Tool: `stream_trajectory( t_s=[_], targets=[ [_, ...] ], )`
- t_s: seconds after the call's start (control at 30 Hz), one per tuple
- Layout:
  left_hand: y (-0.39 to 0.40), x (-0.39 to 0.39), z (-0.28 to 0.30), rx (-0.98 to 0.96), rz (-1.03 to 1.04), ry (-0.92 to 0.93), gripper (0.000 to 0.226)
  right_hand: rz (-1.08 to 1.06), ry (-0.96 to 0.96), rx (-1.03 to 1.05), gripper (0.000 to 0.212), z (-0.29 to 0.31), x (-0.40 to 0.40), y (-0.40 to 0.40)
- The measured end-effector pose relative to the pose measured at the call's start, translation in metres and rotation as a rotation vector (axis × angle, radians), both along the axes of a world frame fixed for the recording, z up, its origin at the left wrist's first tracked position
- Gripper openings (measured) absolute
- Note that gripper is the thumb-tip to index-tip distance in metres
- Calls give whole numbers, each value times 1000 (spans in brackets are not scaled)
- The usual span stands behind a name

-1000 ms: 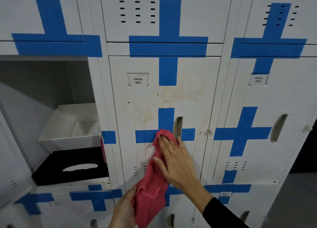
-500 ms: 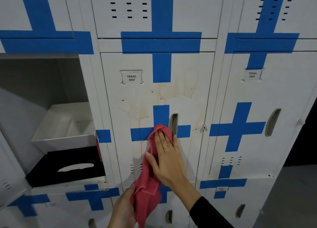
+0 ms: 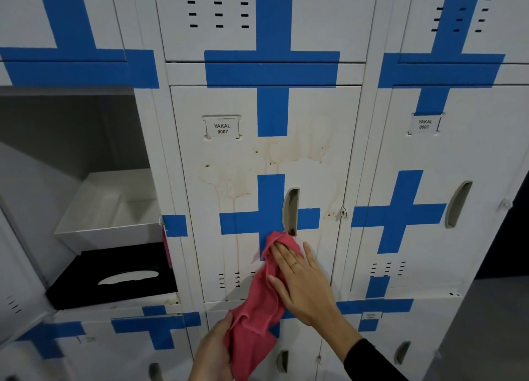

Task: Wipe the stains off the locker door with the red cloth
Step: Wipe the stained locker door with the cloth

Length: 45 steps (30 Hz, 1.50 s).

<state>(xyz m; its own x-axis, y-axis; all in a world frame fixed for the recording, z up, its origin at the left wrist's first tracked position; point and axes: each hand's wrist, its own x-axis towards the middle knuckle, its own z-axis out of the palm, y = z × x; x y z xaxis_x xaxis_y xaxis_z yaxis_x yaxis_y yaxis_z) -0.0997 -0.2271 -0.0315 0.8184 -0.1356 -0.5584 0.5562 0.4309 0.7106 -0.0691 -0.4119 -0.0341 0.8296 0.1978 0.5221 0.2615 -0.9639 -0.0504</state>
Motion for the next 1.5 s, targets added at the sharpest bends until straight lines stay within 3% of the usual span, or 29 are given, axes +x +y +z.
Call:
stream_trajectory(
  t_s=[0.17, 0.47, 0.63, 0.83, 0.97, 1.1, 1.33, 1.5],
  targets=[
    [-1, 5, -2, 76, -16, 3, 33, -65, 13, -24, 57, -17, -7, -23],
    [-13, -12, 6, -40, -65, 11, 23, -231, -52, 331, 66, -19, -5, 5],
    [-7, -6, 8, 52, -11, 30, 40, -197, -21, 364, 73, -26, -4, 29],
    [2, -13, 4, -36, 47, 40, 41, -148, -24, 278, 72, -21, -2, 36],
    [-2, -13, 9, -17, 62, 34, 39, -178, -32, 207, 64, -26, -5, 19],
    [-5, -7, 14, 52, -20, -21, 38, -248, -70, 261, 63, -24, -6, 8],
    [-20, -6, 15, -23, -47, -7, 20, -229, -158, 250, 64, 9, 2, -8],
    [-23, 1, 7, 63, -123, 17, 37, -199, -57, 163, 64, -11, -3, -14]
  ],
)
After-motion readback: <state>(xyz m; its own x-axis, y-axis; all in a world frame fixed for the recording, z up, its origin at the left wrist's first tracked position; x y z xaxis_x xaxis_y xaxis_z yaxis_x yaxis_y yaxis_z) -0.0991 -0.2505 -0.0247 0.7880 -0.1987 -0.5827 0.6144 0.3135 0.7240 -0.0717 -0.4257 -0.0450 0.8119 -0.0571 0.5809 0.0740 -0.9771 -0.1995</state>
